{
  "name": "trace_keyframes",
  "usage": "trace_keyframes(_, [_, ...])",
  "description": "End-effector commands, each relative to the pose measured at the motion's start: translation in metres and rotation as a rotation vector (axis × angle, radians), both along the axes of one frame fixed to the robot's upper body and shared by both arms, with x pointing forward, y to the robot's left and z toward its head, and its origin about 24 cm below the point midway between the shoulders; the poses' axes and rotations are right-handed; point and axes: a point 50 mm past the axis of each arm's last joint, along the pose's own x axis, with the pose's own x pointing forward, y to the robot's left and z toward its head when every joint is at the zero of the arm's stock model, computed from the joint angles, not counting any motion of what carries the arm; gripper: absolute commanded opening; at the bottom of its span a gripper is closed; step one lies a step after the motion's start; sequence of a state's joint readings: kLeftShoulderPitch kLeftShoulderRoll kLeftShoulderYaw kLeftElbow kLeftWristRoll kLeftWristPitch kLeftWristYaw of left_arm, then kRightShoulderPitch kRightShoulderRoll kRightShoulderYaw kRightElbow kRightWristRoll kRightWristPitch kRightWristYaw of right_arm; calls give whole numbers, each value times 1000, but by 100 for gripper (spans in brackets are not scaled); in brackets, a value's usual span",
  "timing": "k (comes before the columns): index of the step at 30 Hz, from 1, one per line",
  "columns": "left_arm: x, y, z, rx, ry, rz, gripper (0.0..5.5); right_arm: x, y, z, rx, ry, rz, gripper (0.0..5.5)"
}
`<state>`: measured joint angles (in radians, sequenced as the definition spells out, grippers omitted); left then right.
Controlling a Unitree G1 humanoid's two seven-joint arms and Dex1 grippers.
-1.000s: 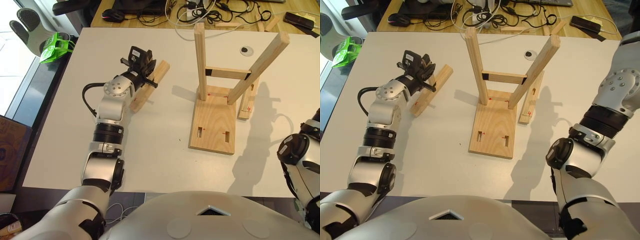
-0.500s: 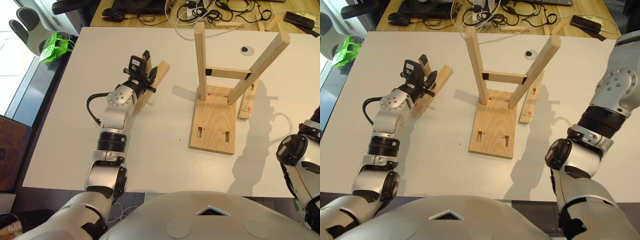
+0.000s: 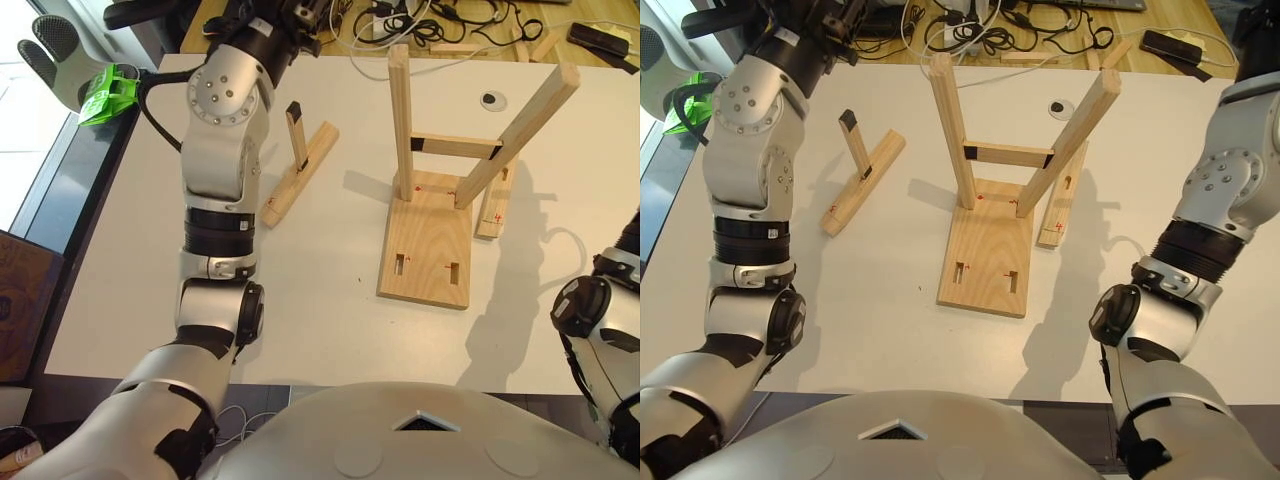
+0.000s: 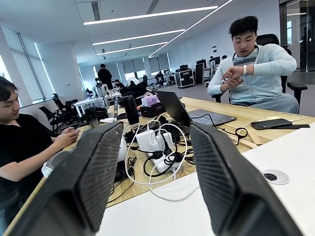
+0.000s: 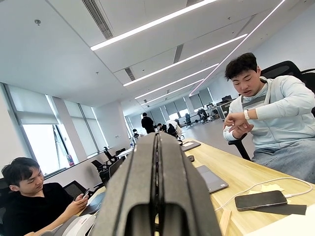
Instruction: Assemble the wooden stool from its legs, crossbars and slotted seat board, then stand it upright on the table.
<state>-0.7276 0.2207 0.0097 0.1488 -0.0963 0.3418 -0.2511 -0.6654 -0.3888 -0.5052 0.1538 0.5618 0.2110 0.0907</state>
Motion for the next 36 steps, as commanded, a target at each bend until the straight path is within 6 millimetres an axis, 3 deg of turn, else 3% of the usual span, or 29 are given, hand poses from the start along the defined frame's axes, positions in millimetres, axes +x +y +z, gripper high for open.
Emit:
trace_keyframes(1, [17,11,-50,20,205,38,249,0,5,-2,-7,1,9,0])
trace_keyframes(5, [16,18,-114,65,409,56,249,2,9,-1,-8,2,24,0])
trace_keyframes(7, [13,21,-128,86,452,65,249,2,10,-1,-9,4,29,0])
trace_keyframes(9, [14,24,-129,83,453,73,249,2,10,-1,-9,5,31,0])
trace_keyframes(11, [18,25,-113,55,400,70,249,2,11,-3,-8,7,31,0])
trace_keyframes(17, [21,18,-9,-64,100,44,249,0,9,-3,-9,6,24,0])
trace_keyframes(21, [13,29,23,-104,29,90,249,-1,8,-3,-11,5,23,0])
trace_keyframes(23, [14,47,11,-46,85,172,249,-1,8,-2,-12,4,22,0])
trace_keyframes(25, [13,69,-21,66,209,267,249,-1,8,-3,-12,5,22,0])
trace_keyframes(27, [9,79,-50,153,316,297,249,-2,8,-4,-12,7,21,0])
trace_keyframes(31, [6,69,-77,205,414,229,249,-2,8,-5,-13,9,18,0])
trace_keyframes(36, [-4,46,-86,268,464,61,249,-2,7,-6,-15,11,16,0])
